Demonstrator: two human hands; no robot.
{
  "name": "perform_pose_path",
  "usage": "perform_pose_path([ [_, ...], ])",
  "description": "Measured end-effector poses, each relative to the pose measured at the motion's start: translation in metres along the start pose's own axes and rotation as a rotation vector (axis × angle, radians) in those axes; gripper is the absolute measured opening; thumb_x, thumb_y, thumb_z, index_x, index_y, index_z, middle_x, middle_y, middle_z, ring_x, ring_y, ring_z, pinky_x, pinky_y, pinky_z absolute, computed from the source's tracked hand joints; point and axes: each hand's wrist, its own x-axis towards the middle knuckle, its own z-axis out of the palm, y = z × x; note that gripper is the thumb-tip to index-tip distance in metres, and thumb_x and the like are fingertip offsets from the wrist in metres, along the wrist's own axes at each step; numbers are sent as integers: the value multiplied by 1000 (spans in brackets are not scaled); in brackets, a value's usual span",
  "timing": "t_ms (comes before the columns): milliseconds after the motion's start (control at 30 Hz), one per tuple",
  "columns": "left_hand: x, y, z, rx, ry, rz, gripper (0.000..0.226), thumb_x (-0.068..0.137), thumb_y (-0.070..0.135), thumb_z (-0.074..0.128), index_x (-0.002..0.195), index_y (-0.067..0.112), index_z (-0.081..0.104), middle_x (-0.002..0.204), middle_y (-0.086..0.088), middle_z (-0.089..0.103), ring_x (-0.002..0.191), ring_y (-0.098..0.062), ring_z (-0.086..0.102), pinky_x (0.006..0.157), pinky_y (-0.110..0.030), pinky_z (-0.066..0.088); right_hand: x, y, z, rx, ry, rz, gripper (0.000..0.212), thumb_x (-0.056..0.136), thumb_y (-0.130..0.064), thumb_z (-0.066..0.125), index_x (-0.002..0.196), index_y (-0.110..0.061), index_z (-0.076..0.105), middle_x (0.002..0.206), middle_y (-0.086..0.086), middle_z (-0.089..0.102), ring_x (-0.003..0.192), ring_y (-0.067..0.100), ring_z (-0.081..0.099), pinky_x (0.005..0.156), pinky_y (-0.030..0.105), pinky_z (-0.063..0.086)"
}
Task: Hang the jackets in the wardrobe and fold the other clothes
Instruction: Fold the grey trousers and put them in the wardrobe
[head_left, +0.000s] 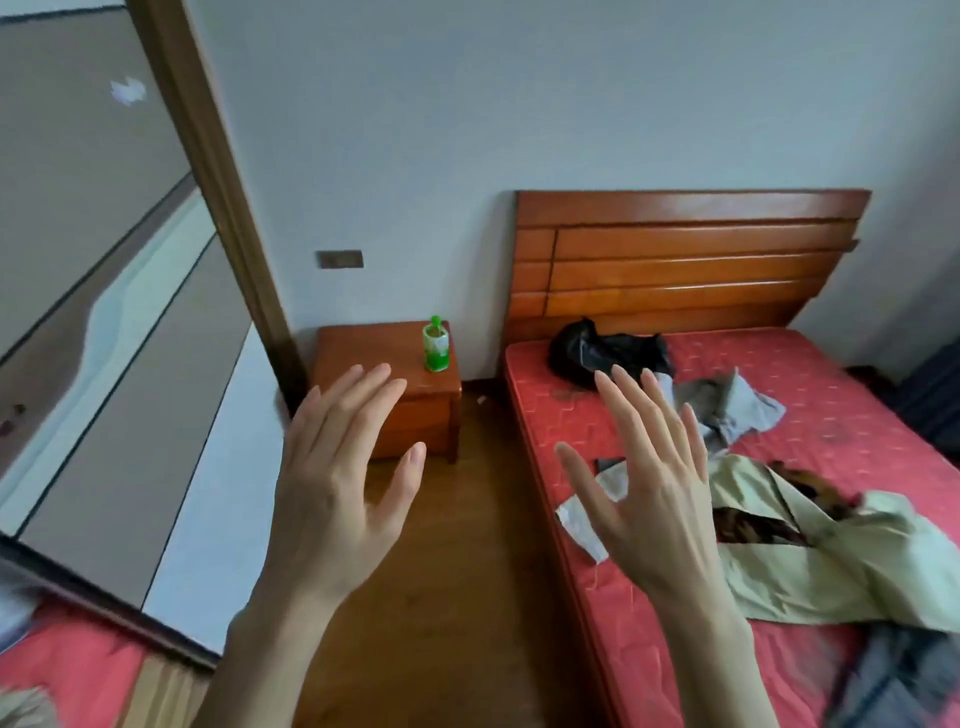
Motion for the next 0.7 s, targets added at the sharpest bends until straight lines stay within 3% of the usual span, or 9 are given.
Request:
perform_pose_path([
  [267, 34, 64, 90, -121, -96, 159, 46, 99, 34, 61, 138, 12, 64, 150, -1, 57, 148, -16, 43, 122, -55, 34, -24, 94, -44, -78, 90, 202, 68, 101, -61, 46, 158, -24, 41, 164, -9, 37, 158, 7, 17, 130, 43, 12],
  [500, 62, 128, 176, -217, -219, 254, 48, 103, 39, 54, 140, 10, 62, 150, -3, 57, 148, -19, 43, 119, -56, 37, -40, 172, -76, -165, 116, 356, 68, 101, -61, 48, 159, -28, 37, 165, -10, 35, 158, 6, 14, 130, 36, 7],
  [700, 78, 168, 231, -265, -319, 293, 51, 104, 44, 50, 142, 13, 60, 152, 0, 55, 149, -15, 40, 122, -51, 32, -52, 215, -98, -203, 181, 468, 67, 101, -61, 47, 158, -26, 39, 165, -10, 36, 158, 6, 15, 130, 40, 11],
])
